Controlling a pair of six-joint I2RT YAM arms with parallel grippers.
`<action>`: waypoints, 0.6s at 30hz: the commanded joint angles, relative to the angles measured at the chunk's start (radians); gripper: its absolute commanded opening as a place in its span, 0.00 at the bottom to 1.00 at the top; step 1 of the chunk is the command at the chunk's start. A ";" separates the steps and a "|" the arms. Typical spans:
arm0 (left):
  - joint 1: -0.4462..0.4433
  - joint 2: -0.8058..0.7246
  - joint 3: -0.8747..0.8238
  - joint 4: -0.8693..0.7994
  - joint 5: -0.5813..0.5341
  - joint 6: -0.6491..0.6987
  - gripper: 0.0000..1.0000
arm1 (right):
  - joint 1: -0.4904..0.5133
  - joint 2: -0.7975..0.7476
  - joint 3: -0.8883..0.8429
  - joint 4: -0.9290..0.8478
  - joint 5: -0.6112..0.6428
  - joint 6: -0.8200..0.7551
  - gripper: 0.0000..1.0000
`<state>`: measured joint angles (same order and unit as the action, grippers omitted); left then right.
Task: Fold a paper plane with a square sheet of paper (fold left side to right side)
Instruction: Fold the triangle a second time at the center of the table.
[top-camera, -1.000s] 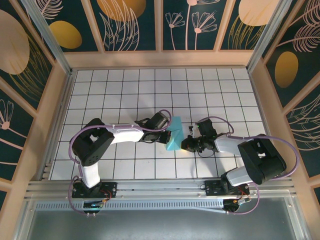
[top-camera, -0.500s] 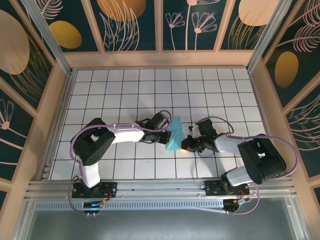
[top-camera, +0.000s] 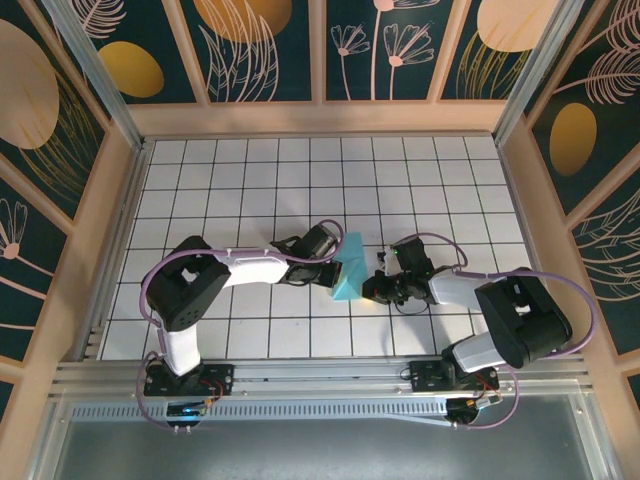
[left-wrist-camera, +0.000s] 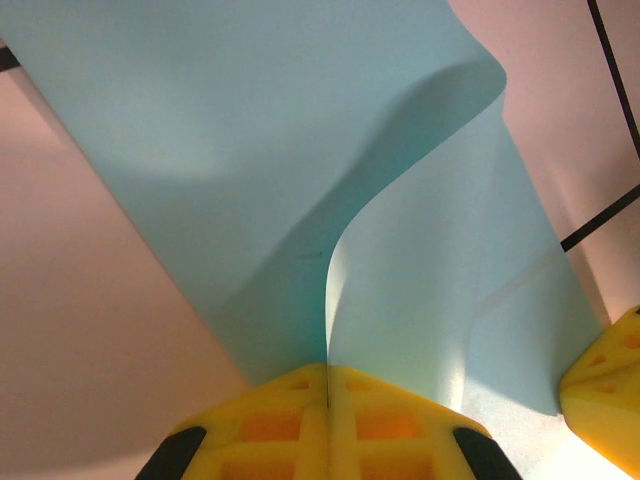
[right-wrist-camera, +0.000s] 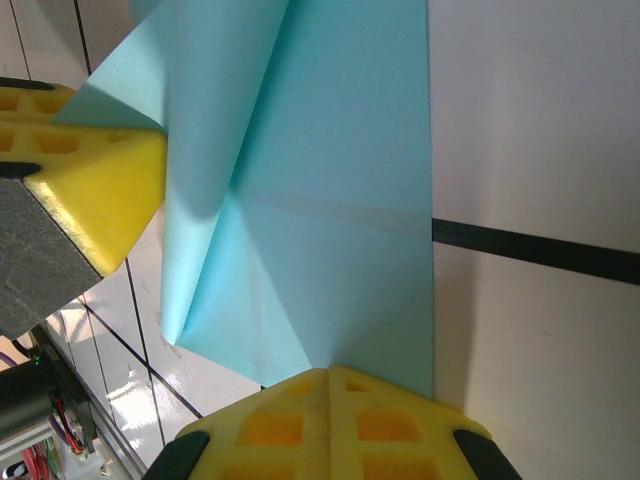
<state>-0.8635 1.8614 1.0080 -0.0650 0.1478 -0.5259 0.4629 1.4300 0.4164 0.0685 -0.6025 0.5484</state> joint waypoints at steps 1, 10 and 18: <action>0.006 0.024 0.018 -0.028 -0.011 0.015 0.00 | 0.009 0.028 -0.006 -0.061 0.058 -0.018 0.00; 0.006 0.033 0.010 -0.002 0.029 0.012 0.00 | 0.008 0.009 0.011 -0.067 0.047 -0.016 0.00; 0.006 -0.013 -0.006 0.027 0.062 0.025 0.00 | 0.010 0.021 0.007 -0.059 0.046 -0.016 0.00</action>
<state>-0.8635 1.8637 1.0080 -0.0536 0.1829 -0.5232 0.4648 1.4296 0.4217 0.0597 -0.6022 0.5488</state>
